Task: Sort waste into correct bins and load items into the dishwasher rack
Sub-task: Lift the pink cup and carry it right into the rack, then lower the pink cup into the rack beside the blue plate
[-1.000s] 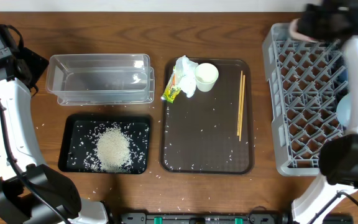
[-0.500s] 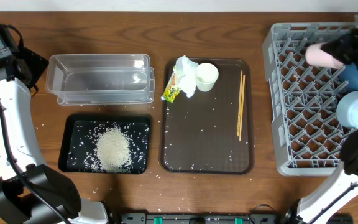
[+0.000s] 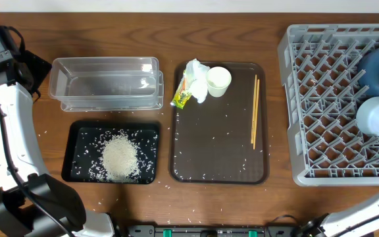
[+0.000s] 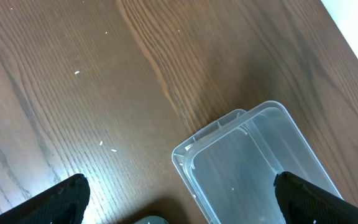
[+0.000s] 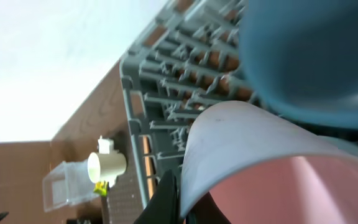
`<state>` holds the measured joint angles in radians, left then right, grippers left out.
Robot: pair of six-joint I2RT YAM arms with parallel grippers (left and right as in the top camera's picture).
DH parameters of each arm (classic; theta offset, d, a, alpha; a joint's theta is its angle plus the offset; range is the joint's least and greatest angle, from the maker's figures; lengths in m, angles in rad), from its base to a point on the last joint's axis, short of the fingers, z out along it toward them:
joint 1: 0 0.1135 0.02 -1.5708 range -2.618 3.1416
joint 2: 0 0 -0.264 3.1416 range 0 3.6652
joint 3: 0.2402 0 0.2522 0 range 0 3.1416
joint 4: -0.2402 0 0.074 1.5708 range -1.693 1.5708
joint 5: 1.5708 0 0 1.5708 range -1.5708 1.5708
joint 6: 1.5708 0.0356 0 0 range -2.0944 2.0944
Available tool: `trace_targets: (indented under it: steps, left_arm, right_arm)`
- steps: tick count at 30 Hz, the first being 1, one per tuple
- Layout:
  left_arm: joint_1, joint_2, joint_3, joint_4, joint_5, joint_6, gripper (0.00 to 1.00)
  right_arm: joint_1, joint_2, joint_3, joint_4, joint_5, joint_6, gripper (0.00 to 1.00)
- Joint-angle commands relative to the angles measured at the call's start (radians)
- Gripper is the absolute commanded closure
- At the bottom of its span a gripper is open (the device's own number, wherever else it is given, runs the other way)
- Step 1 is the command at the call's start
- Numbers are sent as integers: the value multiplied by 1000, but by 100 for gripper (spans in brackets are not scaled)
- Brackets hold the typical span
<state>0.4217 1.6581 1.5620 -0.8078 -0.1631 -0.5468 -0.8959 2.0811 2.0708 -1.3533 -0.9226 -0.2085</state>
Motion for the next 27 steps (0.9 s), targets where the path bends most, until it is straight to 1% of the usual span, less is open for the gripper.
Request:
trace_targets:
  steps: [1,6,9,14,19,27]
  left_arm:
    - [1,-13,0,-3,-5,-5,2]
    - [1,-13,0,-3,-5,-5,2]
    - [1,-13,0,-3,-5,-5,2]
    - [1,-13,0,-3,-5,-5,2]
    - [1,-13,0,-3,-5,-5,2]
    - [1,-13,0,-3,-5,-5,2]
  right_arm:
    - [-54,5,7,3,-112,-117,99]
    - [-95,48,6,22,-145,-190,99]
    - [-101,95,6,54,-167,-189,99]
    - [-106,171,6,90,-302,-189,99]
    - [-144,234,6,135,-366,-178,98]
    - [-209,294,6,134,-367,-163,96]
